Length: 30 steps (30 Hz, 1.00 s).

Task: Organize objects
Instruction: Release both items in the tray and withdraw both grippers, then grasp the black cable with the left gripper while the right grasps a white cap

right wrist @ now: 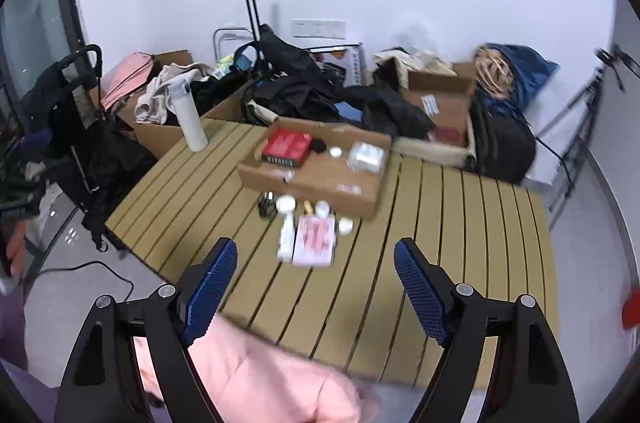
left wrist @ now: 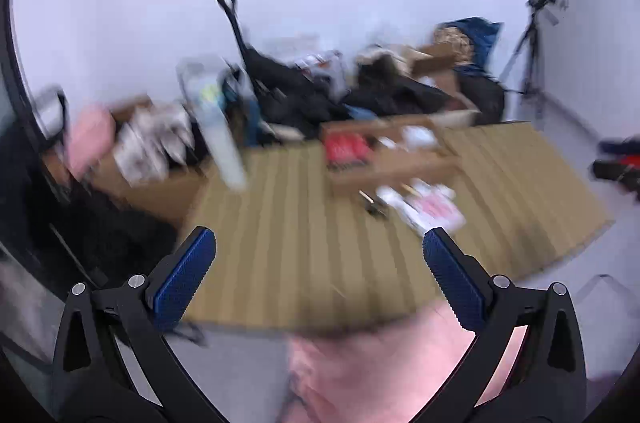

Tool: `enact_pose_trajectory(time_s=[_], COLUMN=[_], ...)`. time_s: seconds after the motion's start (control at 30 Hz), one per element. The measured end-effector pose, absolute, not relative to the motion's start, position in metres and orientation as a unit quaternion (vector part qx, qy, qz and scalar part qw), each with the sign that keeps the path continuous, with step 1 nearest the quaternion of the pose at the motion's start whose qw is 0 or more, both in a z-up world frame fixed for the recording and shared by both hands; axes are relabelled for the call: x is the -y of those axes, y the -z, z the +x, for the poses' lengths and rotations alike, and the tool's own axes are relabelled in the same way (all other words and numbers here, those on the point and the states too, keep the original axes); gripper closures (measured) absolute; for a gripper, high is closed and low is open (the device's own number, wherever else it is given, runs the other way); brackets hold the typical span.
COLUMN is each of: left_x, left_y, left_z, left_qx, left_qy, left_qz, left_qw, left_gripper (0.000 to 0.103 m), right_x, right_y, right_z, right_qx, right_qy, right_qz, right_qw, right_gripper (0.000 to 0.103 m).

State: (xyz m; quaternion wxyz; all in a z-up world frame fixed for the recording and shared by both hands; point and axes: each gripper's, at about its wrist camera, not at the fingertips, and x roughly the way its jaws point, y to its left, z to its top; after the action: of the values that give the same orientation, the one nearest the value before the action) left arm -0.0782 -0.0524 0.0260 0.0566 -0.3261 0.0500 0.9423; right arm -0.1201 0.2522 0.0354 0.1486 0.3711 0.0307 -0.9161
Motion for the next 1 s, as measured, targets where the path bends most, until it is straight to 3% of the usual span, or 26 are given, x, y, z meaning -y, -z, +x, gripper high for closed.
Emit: enact_pose_trajectory(time_s=[0.17,0.33,0.47,0.67,0.87,1.0], left_x=[0.058,0.049,0.049,0.045,0.016,-0.004], left_y=[0.017,0.029,0.043,0.071,0.111,0.149], left_z=[-0.033,-0.047,-0.058,-0.104,-0.213,-0.284], left_qx=[-0.002,-0.018,-0.007,-0.009,-0.013,-0.04], left_qy=[-0.93,-0.924,-0.917,-0.93,-0.908,-0.902], left_qz=[-0.361,-0.379,-0.393,-0.362,-0.396,-0.408], left_qw=[0.064,0.05,0.059,0.066,0.135,0.134], left_gripper=[0.0,0.0,0.0,0.0,0.0,0.002], right_x=[-0.245,-0.238,-0.244,-0.249,-0.264,-0.272], right_y=[0.014,0.033,0.041,0.083,0.116,0.146], right_z=[-0.053,-0.054,-0.059,-0.1,-0.182,-0.269], right_qx=[0.04,0.018,0.046,0.034,0.056,0.041], right_qy=[0.902,0.896,0.898,0.887,0.874,0.873], right_qz=[0.392,0.415,0.409,0.437,0.453,0.467], right_qw=[0.178,0.16,0.157,0.145,0.167,0.137], right_gripper=[0.019,0.019,0.019,0.019,0.02,0.04])
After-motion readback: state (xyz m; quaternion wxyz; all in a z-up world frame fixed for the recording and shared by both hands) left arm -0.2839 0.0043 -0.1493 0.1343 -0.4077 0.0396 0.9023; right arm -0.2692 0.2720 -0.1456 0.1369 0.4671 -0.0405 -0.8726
